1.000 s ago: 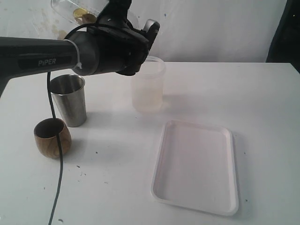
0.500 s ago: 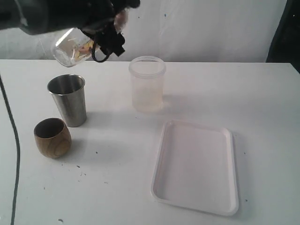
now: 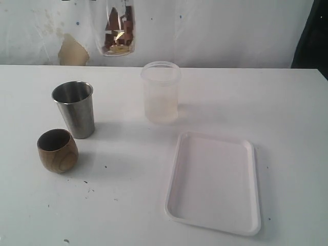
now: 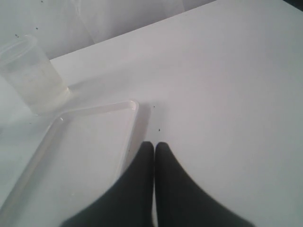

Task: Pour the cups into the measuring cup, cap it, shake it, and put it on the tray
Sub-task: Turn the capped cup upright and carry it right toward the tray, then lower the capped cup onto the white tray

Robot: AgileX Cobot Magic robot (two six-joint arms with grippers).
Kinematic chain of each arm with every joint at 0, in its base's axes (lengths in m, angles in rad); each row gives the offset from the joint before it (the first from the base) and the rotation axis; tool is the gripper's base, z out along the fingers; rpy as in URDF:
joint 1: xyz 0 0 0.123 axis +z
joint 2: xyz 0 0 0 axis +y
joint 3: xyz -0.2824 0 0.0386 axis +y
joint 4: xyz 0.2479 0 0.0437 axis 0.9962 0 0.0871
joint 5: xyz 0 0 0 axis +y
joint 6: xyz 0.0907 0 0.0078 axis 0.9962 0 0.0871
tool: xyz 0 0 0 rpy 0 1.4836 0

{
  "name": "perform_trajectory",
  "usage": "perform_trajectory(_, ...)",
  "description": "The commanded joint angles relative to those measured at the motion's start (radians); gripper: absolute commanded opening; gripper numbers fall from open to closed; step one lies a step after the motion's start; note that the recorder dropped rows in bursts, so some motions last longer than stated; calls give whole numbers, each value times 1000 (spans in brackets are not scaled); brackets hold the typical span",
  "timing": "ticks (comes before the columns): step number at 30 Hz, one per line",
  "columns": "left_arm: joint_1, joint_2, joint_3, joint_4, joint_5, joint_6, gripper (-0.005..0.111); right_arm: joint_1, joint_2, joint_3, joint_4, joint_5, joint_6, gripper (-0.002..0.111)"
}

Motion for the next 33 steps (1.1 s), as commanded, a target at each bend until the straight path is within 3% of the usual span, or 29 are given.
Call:
perform_trajectory(1,0,-76,135,-288,-226,132,0,5,-5,1,-6,0,1,0)
perform_trajectory(5,-22,-178,370,-469,-492,303,0,5,-5,1,-6,0,1,0)
perform_trajectory(12,-63,-332,635,-427,-776,279,0,5,-5,1,-6,0,1,0)
perform_trajectory(14,-86,-365,691,-344,-849,214,0,5,-5,1,-6,0,1,0)
perform_trajectory(18,-114,-405,789,103,-982,-151,0,5,-5,1,-6,0,1,0)
perform_trajectory(23,-98,-395,839,891,-1147,-731,0,5,-5,1,-6,0,1,0)
perform_trajectory(26,-98,-379,838,1244,-1187,-896,0,5,-5,1,-6,0,1,0)
perform_trajectory(29,-98,-361,838,1425,-1280,-1031,0,5,-5,1,-6,0,1,0)
perform_trajectory(33,-98,-326,840,1489,-1440,-1048,0,5,-5,1,-6,0,1,0)
